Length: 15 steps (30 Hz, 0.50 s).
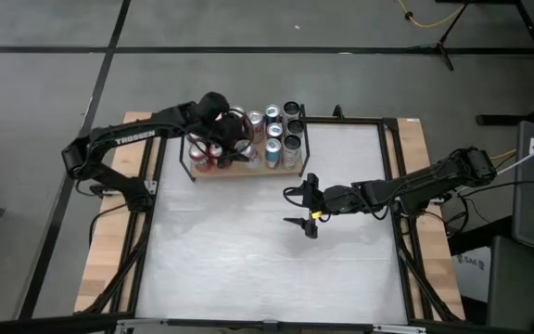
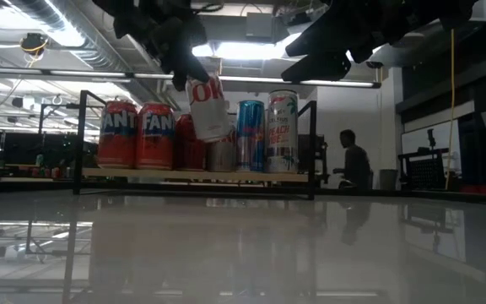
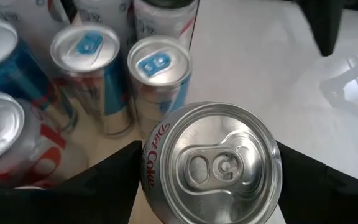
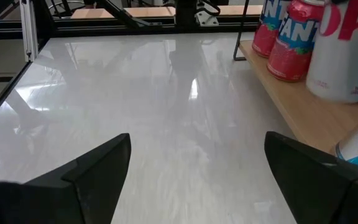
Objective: Place canned beverage on shelf
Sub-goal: Put the red silver soda can on the shelf aligned with the other red silver soda can
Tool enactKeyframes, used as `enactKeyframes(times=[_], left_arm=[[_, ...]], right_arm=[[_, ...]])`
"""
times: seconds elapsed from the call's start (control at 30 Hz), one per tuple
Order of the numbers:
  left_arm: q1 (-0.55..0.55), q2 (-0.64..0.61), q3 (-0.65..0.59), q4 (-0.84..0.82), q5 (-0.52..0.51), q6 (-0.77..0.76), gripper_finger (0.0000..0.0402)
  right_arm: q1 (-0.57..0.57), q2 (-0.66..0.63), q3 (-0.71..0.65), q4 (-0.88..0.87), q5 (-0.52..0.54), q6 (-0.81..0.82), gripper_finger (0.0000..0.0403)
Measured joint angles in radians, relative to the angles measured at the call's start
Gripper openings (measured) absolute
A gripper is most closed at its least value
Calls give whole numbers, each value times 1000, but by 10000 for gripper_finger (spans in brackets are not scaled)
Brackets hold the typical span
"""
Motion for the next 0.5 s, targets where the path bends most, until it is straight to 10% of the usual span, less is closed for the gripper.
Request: enactKeyframes(times=[0.5], left_arm=[[18, 138, 0, 2, 15, 2, 291]], right_arm=[[0, 0, 0, -1, 0, 0, 358]])
